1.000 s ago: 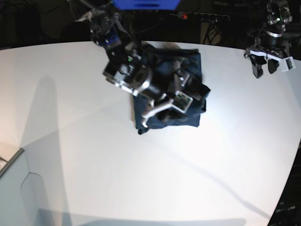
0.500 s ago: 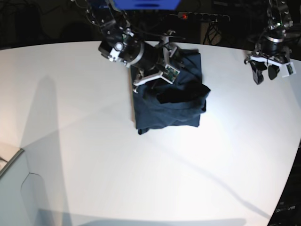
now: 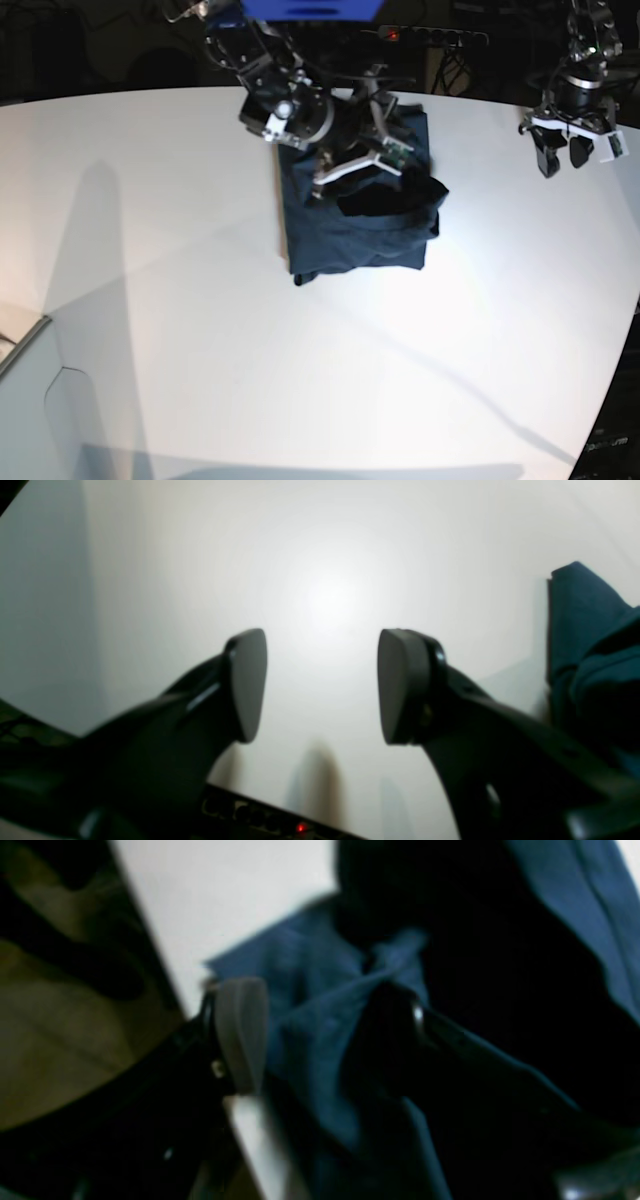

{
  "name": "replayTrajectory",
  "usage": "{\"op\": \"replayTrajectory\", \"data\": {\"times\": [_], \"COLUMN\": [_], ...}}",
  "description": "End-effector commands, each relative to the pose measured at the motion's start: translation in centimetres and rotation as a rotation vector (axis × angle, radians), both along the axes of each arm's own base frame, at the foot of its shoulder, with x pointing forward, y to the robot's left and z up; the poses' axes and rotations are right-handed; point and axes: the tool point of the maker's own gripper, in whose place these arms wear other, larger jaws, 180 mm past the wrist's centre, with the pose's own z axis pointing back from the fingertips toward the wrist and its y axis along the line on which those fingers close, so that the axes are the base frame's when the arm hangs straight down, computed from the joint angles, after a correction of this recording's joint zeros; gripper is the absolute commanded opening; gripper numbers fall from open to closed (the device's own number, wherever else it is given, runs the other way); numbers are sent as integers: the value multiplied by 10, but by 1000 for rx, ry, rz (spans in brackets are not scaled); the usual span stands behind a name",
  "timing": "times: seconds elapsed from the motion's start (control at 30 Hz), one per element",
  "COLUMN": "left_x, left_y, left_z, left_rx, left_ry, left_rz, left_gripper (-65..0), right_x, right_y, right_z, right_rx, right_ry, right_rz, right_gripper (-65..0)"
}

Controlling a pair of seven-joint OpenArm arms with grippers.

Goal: Layout the t-shirt on the table in an organized manner, then fold the t-shirt properly
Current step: 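Press and adjust the folded stack with the right gripper, then release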

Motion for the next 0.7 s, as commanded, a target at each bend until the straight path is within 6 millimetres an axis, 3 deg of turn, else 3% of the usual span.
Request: {"op": "replayTrajectory", "data": {"times": [0.0, 0.1, 0.33, 0.53, 0.67], "left_x": [5, 5, 13, 27, 35], "left_y": [5, 5, 4, -13, -33], "left_z": [12, 12, 21, 57, 84], "left_rx": [21, 21, 26, 46, 35], "left_ry": [-41, -41, -70, -162, -230], "left_rz": [-2, -2, -8, -56, -78], "left_gripper": [-308, -308, -308, -308, -307], "right_x": [0, -23, -42, -25, -2], "right_y": [7, 21, 27, 19, 0], "right_z": [10, 8, 9, 37, 52], "right_rx": [36, 36, 49, 74, 80], "right_ry": [-22, -12, 13, -82, -133], "right_rz": [18, 93, 175, 157, 79], "right_gripper": [-303, -301, -301, -302, -302]}}
